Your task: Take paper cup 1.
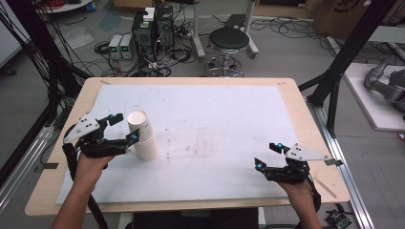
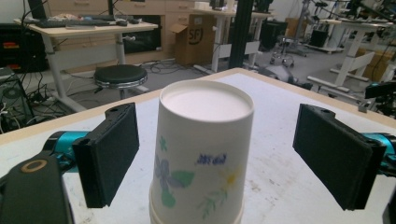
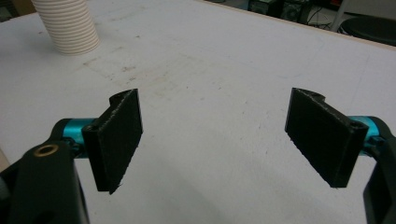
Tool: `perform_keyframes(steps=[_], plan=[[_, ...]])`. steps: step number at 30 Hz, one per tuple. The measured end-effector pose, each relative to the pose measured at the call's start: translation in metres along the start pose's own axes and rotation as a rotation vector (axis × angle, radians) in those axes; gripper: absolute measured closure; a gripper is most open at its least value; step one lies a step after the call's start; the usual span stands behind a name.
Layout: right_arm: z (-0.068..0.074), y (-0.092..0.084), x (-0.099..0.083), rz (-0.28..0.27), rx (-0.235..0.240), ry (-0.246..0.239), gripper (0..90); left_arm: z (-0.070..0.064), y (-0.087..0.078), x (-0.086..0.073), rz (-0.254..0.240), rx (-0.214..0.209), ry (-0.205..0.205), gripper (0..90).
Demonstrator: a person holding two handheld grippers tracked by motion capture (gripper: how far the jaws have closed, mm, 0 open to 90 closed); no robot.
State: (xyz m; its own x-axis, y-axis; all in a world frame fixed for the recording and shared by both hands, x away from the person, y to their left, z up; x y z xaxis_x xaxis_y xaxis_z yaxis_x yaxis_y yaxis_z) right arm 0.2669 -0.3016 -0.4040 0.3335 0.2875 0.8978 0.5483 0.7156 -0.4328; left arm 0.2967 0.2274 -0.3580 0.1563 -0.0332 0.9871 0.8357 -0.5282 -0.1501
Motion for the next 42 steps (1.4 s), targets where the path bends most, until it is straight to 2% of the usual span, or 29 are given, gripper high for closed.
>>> perform_keyframes(steps=[5, 12, 19, 20, 30, 38, 42], plan=[[0.0, -0.002, -0.001, -0.003, -0.004, 0.007, 19.3, 0.0, 0.015, 0.005, 0.031, 0.002, -0.002, 14.4], [0.0, -0.003, -0.001, -0.001, -0.007, -0.004, 19.3, 0.001, 0.026, 0.004, 0.067, 0.008, 0.006, 15.2], [0.0, -0.003, -0.001, -0.001, -0.009, 0.002, 19.3, 0.002, 0.032, 0.002, 0.092, -0.019, 0.013, 29.8], [0.0, -0.003, -0.001, -0.001, -0.008, 0.004, 19.3, 0.002, 0.032, 0.002, 0.088, -0.024, 0.021, 32.6], [0.0, -0.003, -0.001, -0.001, -0.008, 0.0, 19.3, 0.003, 0.029, 0.007, 0.069, -0.035, 0.022, 33.5], [0.001, -0.002, -0.001, 0.003, -0.007, 0.0, 19.3, 0.005, 0.022, 0.029, 0.03, -0.038, 0.014, 33.9], [0.001, -0.001, -0.001, 0.003, -0.006, 0.003, 19.3, 0.004, 0.019, 0.047, -0.016, -0.06, 0.009, 34.0]])
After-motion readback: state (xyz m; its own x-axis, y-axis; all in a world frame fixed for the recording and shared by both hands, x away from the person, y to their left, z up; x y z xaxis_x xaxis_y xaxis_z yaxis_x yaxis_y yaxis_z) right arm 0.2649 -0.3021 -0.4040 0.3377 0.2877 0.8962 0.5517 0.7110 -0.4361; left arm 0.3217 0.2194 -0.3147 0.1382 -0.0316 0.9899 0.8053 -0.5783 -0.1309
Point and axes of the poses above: each handheld gripper's, and its own axes: y roughly forward along the jaws, x roughly out of its top, z roughly to its left, the point moved 1 cm from there along y, roughly forward along the jaws, and after that the axes turned 10 degrees about x, right-handed, at the moved point
